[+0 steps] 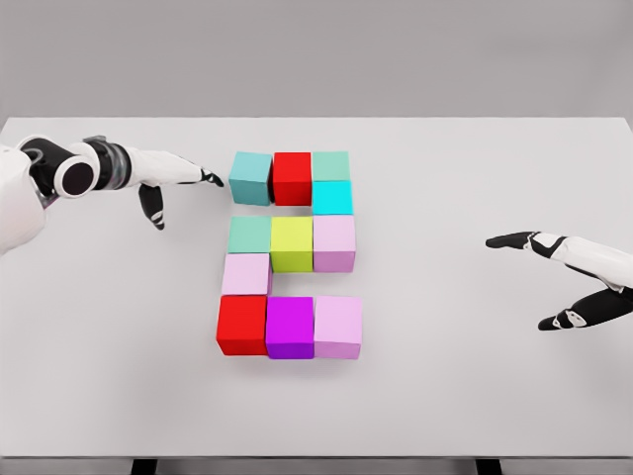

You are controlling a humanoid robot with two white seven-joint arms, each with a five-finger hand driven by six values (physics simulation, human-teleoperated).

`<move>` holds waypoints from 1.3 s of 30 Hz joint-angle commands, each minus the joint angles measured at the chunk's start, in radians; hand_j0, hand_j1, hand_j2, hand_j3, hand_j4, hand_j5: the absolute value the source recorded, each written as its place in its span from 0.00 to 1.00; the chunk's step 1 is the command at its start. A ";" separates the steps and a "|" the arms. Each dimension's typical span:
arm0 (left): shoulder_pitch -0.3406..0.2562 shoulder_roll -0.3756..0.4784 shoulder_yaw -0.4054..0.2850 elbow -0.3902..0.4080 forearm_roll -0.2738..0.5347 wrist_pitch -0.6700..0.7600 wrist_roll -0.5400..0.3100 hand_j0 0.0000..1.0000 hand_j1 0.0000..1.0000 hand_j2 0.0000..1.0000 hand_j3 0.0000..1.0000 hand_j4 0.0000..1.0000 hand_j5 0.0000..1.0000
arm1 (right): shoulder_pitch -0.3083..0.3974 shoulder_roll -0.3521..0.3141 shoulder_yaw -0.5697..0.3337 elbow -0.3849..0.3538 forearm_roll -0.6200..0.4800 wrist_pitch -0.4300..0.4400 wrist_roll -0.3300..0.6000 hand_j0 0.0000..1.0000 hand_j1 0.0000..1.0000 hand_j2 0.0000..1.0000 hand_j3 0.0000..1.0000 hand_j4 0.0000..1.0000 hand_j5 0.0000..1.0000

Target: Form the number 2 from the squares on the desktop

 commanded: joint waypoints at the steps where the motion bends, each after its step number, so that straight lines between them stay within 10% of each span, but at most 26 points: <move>1: 0.000 -0.002 0.001 -0.004 0.000 0.000 0.000 1.00 1.00 1.00 1.00 1.00 1.00 | 0.002 0.000 0.000 -0.002 -0.008 0.003 0.000 1.00 1.00 1.00 1.00 1.00 1.00; 39: 0.005 -0.008 0.001 -0.047 -0.004 0.000 0.000 1.00 1.00 1.00 1.00 1.00 1.00 | 0.008 -0.006 -0.005 -0.019 -0.008 0.003 0.000 1.00 1.00 1.00 1.00 1.00 1.00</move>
